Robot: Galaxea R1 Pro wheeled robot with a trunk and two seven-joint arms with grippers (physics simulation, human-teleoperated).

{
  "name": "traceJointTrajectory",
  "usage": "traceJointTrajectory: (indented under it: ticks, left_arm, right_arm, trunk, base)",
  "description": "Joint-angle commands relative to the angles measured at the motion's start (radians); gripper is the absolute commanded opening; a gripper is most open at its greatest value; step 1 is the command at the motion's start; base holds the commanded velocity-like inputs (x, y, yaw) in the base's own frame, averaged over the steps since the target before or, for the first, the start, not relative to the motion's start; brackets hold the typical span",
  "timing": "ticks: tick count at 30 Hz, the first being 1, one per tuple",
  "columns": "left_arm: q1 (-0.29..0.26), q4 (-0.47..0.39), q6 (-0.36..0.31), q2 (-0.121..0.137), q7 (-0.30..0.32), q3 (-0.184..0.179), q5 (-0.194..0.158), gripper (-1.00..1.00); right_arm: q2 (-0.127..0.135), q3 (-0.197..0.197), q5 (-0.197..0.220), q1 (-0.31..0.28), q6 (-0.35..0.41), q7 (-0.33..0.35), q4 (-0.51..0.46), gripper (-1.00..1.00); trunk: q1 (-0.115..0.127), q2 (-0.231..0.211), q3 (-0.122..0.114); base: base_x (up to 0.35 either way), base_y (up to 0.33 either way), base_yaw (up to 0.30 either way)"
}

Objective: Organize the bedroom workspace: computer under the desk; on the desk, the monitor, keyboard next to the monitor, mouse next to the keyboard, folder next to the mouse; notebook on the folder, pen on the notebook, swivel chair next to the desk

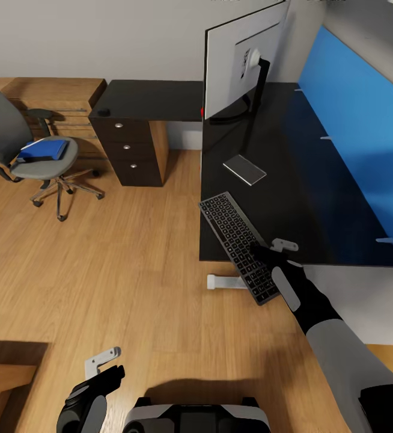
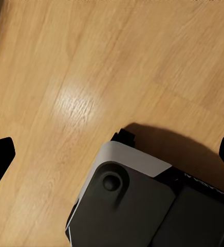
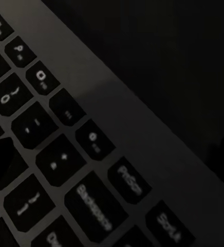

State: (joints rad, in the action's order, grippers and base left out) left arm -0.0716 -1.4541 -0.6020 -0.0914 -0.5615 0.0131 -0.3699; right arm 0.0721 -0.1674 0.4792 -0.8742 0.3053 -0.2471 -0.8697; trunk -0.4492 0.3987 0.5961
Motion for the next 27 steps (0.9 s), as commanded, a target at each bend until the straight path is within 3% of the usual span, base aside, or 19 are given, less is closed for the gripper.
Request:
traceJointTrajectory:
  ticks: [1, 16, 27]
  left_arm:
    - [0.0, -0.002, -0.002, -0.001, -0.008, 0.001, -0.011, 1.0]
    - [0.0, 0.001, -0.002, -0.001, -0.008, 0.001, -0.011, 1.0]
    - [0.0, 0.003, -0.002, -0.001, -0.008, 0.0, -0.01, 1.0]
  right_arm:
    - [0.002, -0.005, 0.015, 0.0, 0.003, -0.011, 0.061, 1.0]
    - [0.004, -0.003, 0.016, 0.002, 0.005, -0.014, 0.015, 1.0]
    - [0.004, -0.003, 0.015, 0.09, 0.011, -0.019, -0.174, 1.0]
  trunk:
    - [-0.001, 0.001, 0.0]
    - [-0.001, 0.001, -0.022]
    - [-0.001, 0.001, -0.038]
  base:
    - [0.0, 0.0, -0.033]
    - [0.0, 0.0, -0.062]
    - [0.0, 0.0, -0.011]
